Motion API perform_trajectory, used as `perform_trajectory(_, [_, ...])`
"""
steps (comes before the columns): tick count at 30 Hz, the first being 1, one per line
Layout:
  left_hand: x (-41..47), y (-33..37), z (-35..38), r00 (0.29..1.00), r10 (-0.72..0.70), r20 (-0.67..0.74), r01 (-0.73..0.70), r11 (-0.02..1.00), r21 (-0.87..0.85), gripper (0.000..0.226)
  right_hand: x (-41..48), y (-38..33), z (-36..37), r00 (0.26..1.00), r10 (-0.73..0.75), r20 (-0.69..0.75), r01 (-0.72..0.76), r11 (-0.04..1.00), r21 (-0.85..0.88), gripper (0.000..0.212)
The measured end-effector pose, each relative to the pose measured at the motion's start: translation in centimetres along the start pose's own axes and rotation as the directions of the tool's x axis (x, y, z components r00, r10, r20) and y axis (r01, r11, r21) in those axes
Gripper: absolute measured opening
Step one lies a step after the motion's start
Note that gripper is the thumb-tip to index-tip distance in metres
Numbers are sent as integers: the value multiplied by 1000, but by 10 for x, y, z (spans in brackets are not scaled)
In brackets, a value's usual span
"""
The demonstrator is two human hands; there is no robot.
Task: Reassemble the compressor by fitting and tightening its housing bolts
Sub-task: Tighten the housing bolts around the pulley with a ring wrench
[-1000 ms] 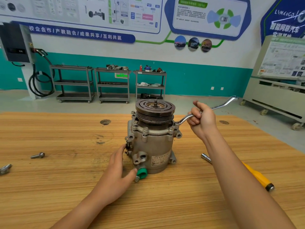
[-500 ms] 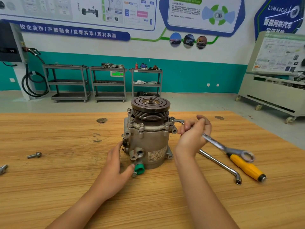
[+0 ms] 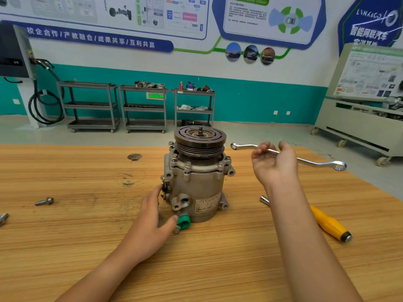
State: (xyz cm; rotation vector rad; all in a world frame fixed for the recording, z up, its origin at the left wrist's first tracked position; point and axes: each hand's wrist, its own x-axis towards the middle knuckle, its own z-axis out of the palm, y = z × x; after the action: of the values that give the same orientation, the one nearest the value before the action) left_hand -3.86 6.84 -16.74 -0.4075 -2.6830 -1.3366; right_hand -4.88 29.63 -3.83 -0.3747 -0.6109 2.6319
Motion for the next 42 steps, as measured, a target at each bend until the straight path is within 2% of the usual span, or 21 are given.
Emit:
perform_trajectory(4, [0, -2, 0, 1000, 2, -2, -2, 1000, 2, 83, 2, 8, 2, 1000, -1, 17, 3, 997, -73, 25])
perform_trajectory(10, [1, -3, 1, 1000, 14, -11, -14, 1000, 6, 83, 1, 13, -4, 989, -102, 105, 124, 965, -232, 18])
perform_trajectory(18, [0, -3, 1, 1000, 16, -4, -16, 1000, 1, 83, 12, 13, -15, 953, -149, 262, 216, 944, -248, 23])
perform_trajectory(23, [1, -4, 1, 1000, 13, 0, -13, 1000, 7, 84, 9, 19, -15, 908, -251, 336, 358, 881, -309, 27])
perform_trajectory(29, [2, -6, 2, 1000, 12, -1, -12, 1000, 16, 84, -9, 42, -22, 901, -387, 196, 425, 879, -216, 30])
perform_trajectory(32, [2, -6, 1, 1000, 5, 4, -5, 1000, 8, 84, -12, 47, -9, 892, -429, 140, 451, 859, -242, 30])
perform_trajectory(38, [0, -5, 1, 1000, 11, -1, -11, 1000, 9, 84, 6, 27, -1, 944, -330, 20, 313, 874, -371, 26])
perform_trajectory(42, [1, -4, 1, 1000, 5, 3, -5, 1000, 14, 84, 18, 24, -4, 943, -331, 35, 318, 864, -391, 25])
